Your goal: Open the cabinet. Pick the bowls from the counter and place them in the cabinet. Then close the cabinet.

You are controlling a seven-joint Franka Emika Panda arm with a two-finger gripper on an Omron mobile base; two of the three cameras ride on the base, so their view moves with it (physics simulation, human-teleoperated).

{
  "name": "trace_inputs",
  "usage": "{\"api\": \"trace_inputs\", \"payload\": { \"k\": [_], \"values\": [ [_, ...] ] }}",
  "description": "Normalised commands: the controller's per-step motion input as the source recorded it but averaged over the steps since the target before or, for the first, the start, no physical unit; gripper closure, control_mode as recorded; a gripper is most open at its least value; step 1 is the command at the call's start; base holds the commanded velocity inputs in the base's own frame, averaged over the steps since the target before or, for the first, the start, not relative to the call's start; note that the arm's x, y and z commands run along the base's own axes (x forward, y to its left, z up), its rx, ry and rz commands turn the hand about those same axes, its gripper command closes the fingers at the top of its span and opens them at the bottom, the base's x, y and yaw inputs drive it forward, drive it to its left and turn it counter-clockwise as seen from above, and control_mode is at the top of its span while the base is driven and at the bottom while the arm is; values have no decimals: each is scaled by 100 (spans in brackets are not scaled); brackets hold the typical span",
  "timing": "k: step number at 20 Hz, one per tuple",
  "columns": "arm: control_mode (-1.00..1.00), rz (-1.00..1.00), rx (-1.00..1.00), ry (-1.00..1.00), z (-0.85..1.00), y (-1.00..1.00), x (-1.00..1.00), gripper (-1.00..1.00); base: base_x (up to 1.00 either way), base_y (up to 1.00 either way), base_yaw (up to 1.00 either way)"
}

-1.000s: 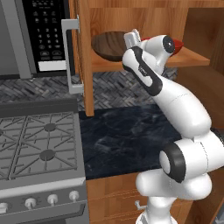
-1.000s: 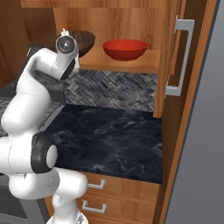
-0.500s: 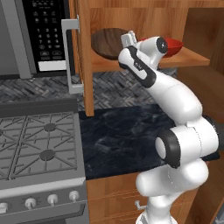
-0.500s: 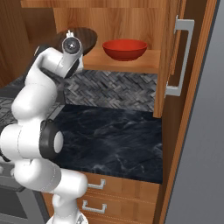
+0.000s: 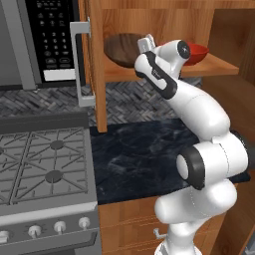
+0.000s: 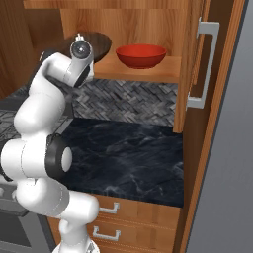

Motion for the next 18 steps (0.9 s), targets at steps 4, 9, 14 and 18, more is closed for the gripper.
{"api": "trace_inputs", "payload": {
  "k": [4, 9, 14, 18],
  "values": [
    [-100, 0, 1, 0, 11, 0, 0, -100, 0, 0, 0],
    [-100, 0, 0, -5, 22, 0, -7, -100, 0, 0, 0],
    [-100, 0, 0, 0, 24, 0, -8, -100, 0, 0, 0],
    [-100, 0, 0, 3, 0, -14, -70, -100, 0, 0, 0]
  ]
}}
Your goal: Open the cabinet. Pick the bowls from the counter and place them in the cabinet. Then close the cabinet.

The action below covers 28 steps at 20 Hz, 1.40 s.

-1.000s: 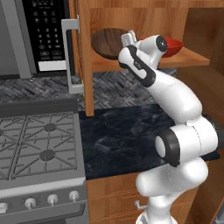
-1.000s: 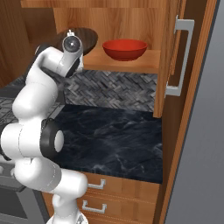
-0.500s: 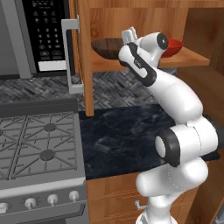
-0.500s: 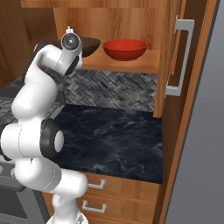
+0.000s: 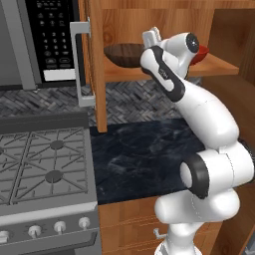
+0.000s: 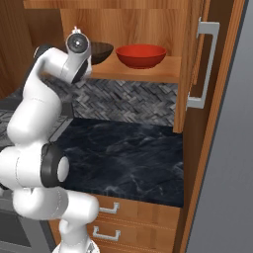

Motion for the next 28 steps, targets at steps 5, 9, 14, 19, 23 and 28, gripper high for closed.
{"api": "trace_inputs", "payload": {
  "k": [5, 9, 14, 19, 23, 28],
  "values": [
    [-100, 0, 0, 0, 16, -29, -85, -100, 0, 0, 0],
    [-100, 0, 0, 0, 32, -31, -100, -100, 0, 0, 0],
    [-100, 0, 1, -8, 20, -17, -96, -100, 0, 0, 0],
    [-100, -9, 0, -25, 2, -17, -88, -100, 0, 0, 0],
    [-100, -15, 0, -16, 3, -35, -73, -100, 0, 0, 0],
    [-100, -23, 0, -1, 10, -30, -69, -100, 0, 0, 0]
  ]
}}
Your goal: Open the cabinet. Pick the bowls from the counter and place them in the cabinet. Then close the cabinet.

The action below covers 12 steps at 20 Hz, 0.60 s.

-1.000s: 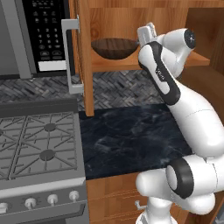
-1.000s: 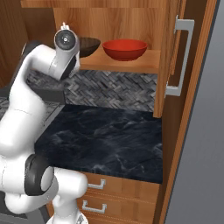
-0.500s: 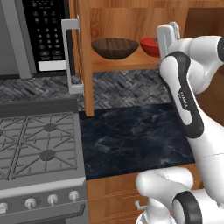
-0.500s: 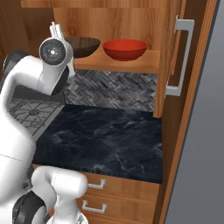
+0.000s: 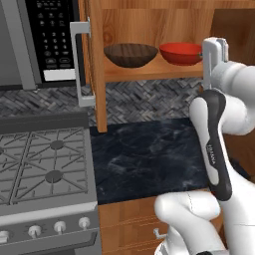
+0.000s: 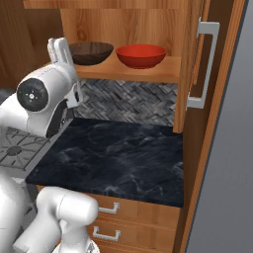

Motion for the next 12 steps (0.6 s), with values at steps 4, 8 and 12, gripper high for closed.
{"api": "trace_inputs", "payload": {
  "k": [4, 8, 12],
  "values": [
    [-100, -23, 0, 0, 9, -25, -64, -100, 0, 0, 0],
    [-100, -19, 1, 0, 9, -30, -54, -100, 0, 0, 0],
    [-100, -12, 5, 0, 8, -44, -70, -100, 0, 0, 0]
  ]
}}
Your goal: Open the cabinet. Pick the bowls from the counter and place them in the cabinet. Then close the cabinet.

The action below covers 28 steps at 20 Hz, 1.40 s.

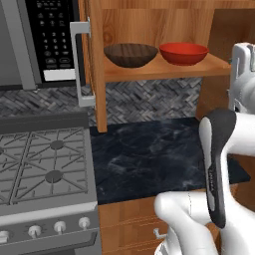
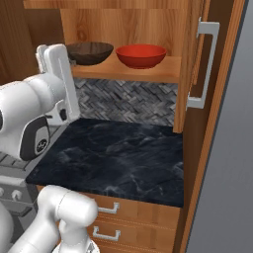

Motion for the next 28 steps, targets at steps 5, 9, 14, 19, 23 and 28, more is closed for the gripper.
{"api": "trace_inputs", "payload": {
  "k": [5, 9, 14, 19, 23, 28],
  "values": [
    [-100, -4, 13, -2, 8, -61, -76, -100, 0, 0, 0],
    [-100, -5, 11, -7, 11, -22, -86, -100, 0, 0, 0],
    [-100, -18, 7, -13, 1, -4, -88, -100, 0, 0, 0],
    [-100, -23, 4, -9, 0, -2, -49, -100, 0, 0, 0],
    [-100, -18, 0, -2, 2, 0, -14, -100, 0, 0, 0],
    [-100, -9, 0, 0, 7, 0, -2, -100, 0, 0, 0]
  ]
}}
